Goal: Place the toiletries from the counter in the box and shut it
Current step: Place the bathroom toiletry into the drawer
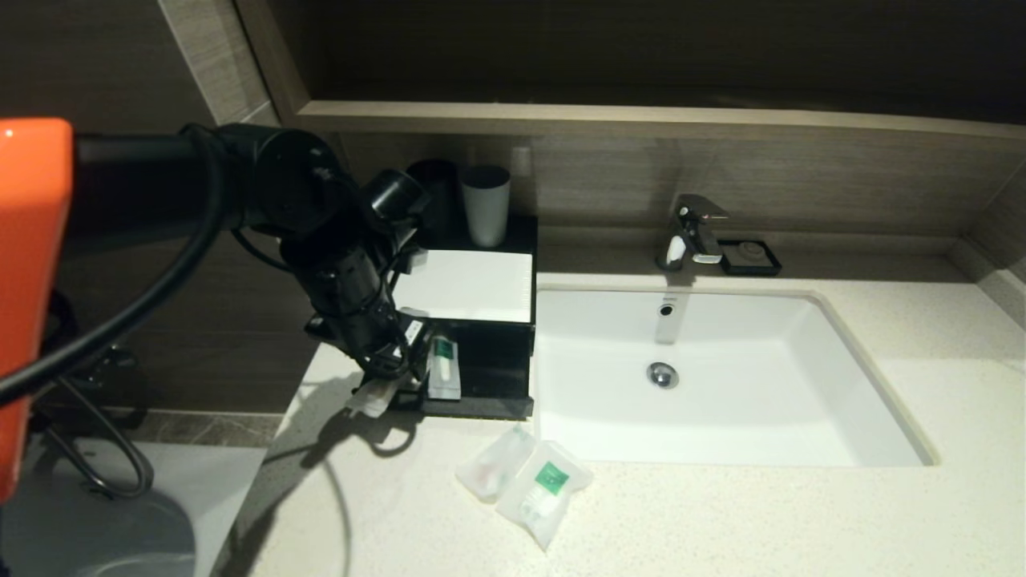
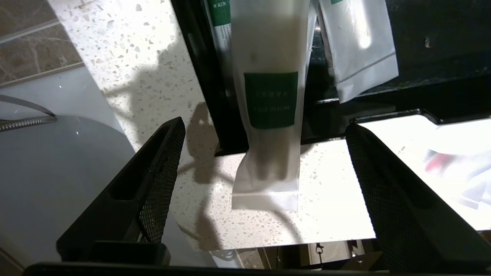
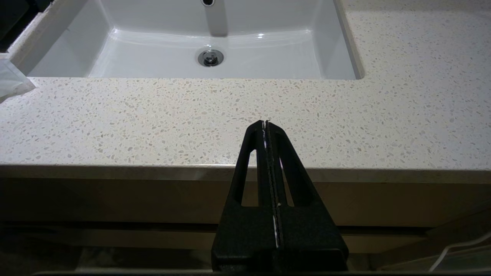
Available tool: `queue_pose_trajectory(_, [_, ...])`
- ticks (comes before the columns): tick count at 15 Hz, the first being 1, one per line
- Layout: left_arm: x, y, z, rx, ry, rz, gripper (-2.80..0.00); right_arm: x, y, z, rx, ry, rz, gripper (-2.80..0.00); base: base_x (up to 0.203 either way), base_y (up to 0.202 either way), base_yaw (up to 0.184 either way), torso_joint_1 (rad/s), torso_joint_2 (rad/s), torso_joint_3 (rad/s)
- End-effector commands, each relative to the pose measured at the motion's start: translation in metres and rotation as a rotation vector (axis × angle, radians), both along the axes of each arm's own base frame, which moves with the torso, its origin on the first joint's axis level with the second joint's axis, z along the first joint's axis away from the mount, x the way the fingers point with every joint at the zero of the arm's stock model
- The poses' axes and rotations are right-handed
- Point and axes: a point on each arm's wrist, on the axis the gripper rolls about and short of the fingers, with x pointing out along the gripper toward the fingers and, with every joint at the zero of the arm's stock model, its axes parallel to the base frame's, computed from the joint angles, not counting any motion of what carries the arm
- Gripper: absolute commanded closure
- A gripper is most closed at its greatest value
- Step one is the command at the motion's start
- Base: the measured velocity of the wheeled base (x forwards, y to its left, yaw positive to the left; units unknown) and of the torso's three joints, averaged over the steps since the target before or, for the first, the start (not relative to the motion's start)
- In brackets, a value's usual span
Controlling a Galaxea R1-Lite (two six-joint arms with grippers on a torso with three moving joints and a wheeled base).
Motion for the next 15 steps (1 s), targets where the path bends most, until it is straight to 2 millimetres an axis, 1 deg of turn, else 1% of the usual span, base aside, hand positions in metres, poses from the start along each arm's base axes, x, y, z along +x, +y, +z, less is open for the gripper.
queue_pose_trajectory(1, [-0.01,0.005,0.014,-0.015,-0.025,0.009,-2.8,0.0,0.0,0.0,0.0,0.001,0.0,0.0,0.0,0.0,0.0,0.0,0.0,0.0])
queue_pose_trajectory(2, [-0.012,0.007,0.018,-0.02,-0.032,0.013,-2.8,0.0,0.0,0.0,0.0,0.0,0.0,0.0,0.0,0.0,0.0,0.0,0.0,0.0])
queue_pose_trajectory(3, [-0.016,0.01,0.022,-0.023,-0.037,0.014,0.0,0.0,0.0,0.0,0.0,0.001,0.0,0.0,0.0,0.0,0.0,0.0,0.0,0.0])
queue_pose_trajectory(7, [-0.03,0.018,0.026,0.002,0.034,0.035,0.0,0.0,0.0,0.0,0.0,0.001,0.0,0.0,0.0,0.0,0.0,0.0,0.0,0.0])
queue_pose_trajectory(12, [-0.045,0.027,0.019,0.045,0.132,0.051,0.0,0.0,0.0,0.0,0.0,0.001,0.0,0.0,0.0,0.0,0.0,0.0,0.0,0.0])
queue_pose_trajectory(15, [-0.048,0.028,0.014,0.058,0.168,0.049,0.0,0.0,0.0,0.0,0.0,0.001,0.0,0.0,0.0,0.0,0.0,0.0,0.0,0.0])
